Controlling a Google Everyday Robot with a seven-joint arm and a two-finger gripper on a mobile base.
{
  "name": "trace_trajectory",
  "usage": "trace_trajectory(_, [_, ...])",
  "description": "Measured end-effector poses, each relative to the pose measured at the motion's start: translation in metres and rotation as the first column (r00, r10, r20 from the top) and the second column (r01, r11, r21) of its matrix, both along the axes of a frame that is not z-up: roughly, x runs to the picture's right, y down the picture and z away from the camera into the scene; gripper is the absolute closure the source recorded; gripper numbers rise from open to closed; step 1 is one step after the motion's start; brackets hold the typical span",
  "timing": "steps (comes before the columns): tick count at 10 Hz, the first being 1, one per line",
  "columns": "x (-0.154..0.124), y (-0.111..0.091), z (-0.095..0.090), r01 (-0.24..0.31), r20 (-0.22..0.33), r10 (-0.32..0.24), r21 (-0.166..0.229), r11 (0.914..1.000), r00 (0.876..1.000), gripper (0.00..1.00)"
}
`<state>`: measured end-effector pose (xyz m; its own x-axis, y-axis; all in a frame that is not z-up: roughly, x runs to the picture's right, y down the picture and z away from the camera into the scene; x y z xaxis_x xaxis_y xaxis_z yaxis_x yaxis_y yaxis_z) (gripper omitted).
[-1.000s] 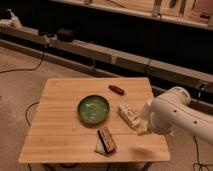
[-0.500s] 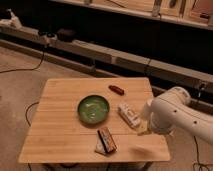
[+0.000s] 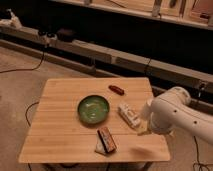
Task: Place the ceramic cup in the ceramic bowl
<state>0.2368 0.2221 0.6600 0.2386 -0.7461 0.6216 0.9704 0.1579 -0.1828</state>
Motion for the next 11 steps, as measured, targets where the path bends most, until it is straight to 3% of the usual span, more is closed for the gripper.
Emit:
trace_trajectory(6, [0.001, -0.001, 0.000, -0.009, -0.009, 0.009, 0.003, 1.0000, 1.000, 0.20])
trace_trajectory(8, [0.016, -0.012, 0.001, -0.090, -0.080, 0.093, 0.047, 0.9948, 0.992, 0.20])
trace_trajectory(9, [0.025, -0.017, 0.001, -0.147, -0.120, 0.156, 0.079, 0.9859, 0.980, 0.20])
trace_trajectory(11, [0.047, -0.023, -0.001, -0.280, -0.191, 0.308, 0.163, 0.9462, 0.932, 0.20])
